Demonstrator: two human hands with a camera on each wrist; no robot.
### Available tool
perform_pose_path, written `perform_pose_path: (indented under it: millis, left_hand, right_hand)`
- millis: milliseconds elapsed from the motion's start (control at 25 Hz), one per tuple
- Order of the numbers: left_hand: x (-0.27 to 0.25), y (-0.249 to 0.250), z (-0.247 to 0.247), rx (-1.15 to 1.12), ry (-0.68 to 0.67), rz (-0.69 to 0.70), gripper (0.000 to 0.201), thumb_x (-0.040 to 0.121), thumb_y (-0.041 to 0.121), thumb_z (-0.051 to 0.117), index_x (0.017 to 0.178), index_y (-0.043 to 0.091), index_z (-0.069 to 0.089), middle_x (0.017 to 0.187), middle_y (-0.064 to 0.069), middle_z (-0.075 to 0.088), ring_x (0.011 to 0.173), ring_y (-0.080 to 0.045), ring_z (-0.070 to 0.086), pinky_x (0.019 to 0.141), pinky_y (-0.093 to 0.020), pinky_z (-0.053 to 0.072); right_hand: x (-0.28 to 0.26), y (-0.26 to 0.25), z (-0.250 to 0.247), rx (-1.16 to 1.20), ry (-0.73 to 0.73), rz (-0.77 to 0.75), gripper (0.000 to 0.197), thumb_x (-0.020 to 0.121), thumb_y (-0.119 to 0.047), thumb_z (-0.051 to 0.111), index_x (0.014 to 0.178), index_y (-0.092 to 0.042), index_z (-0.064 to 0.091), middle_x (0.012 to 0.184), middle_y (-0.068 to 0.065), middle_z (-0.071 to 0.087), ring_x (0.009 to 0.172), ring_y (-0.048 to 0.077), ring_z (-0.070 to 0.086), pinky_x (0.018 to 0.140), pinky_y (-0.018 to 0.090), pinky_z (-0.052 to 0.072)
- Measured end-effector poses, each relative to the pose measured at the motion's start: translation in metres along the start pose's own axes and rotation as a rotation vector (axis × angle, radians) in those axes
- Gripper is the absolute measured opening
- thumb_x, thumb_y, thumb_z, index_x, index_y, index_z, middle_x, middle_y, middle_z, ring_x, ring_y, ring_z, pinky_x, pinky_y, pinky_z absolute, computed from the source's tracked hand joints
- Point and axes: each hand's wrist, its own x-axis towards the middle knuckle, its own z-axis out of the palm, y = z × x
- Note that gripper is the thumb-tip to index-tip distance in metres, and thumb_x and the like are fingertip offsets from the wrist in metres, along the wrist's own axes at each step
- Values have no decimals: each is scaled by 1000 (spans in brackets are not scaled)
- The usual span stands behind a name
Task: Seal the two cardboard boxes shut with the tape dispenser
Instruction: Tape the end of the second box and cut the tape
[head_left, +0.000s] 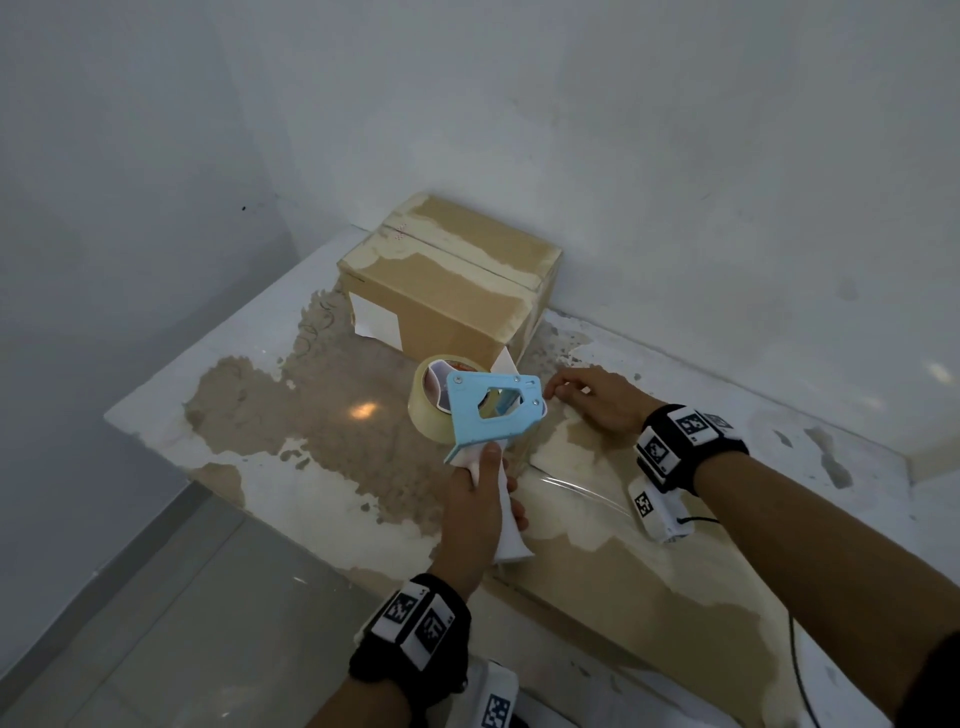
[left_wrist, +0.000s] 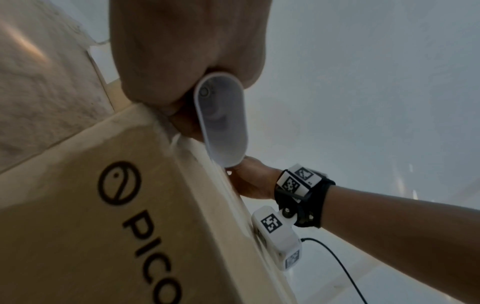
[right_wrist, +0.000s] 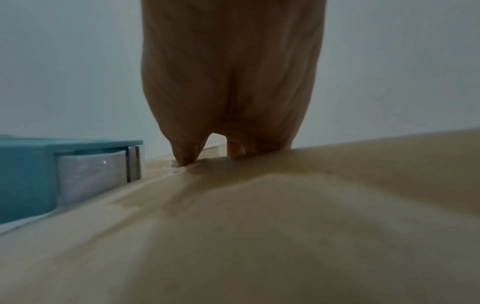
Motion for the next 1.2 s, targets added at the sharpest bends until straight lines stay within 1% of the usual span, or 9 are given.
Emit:
perform_pose_path:
  millis: [280,360,480,680,760,880,1000,1120,1200]
  left_hand:
    - [-20,-6,-7,-37,-27,-60,44,97,42,47,114,3,56,78,-7,59,49,-11,57,44,-24,48]
    - [-34,-11,-23,-31,-39,-61,38,97,43,46,108,8,57,81,-7,59,55,-14,59,49,-26,51]
    - [-59,-28,-57,-48,-56,-74,34,97,42,46,96,10,60,78,-8,59,56,-15,57,55,-31,51]
    - [-105,-54,-86,-1,184,-97,39,95,43,51,91,6,64,72,-9,57,44,-15,49,37,-19,40]
    - [-123,-59,-101,36,175,-116,42,97,39,49,96,-1,63,74,-13,56,50,-21,47,38,-21,39]
    - [-140,-72,-128,29,151,-165,54,90,48,51,101,-4,61,69,-13,55,52,-25,47,50,-31,38]
    - [-147,-88,-140,59,154,-154,55,89,53,54,99,-1,62,65,-13,53,52,-27,47,56,-35,38]
    - [-143,-99,-142,144,79,-130,65,78,69,57,93,7,66,60,-8,56,52,-28,52,57,-36,44]
    - [-140,-102,-144,221,36,-107,58,79,65,53,86,8,64,55,-3,56,49,-25,54,54,-35,46]
  right_hand:
    - [-6,-2,7,55,-25,22,28,103,-23,39,111,-20,65,107,-4,58,98,14,50,82,27,34]
    - [-6,-2,8,46,-25,25,28,103,-24,39,109,-20,66,105,-4,56,95,13,49,77,26,35]
    - [-3,2,8,76,-29,2,24,103,-25,40,101,-26,63,105,-3,58,98,16,52,85,29,36]
    - [2,7,11,39,-22,24,25,103,-29,40,104,-26,64,111,2,60,104,23,56,92,38,44]
    - [2,8,11,24,-21,40,27,102,-32,39,107,-26,65,116,5,63,107,26,58,97,44,44]
    - [1,5,9,10,-23,41,29,102,-32,39,110,-25,66,119,7,64,108,27,58,99,46,44]
    - [-1,4,10,14,-20,43,29,102,-31,39,111,-24,66,119,7,63,106,26,57,96,43,43]
    - [0,5,11,22,-16,49,28,101,-32,39,109,-25,65,116,10,65,106,31,60,90,40,44]
    - [-1,4,11,22,-15,50,28,101,-33,39,109,-26,65,115,10,65,105,32,61,90,40,44]
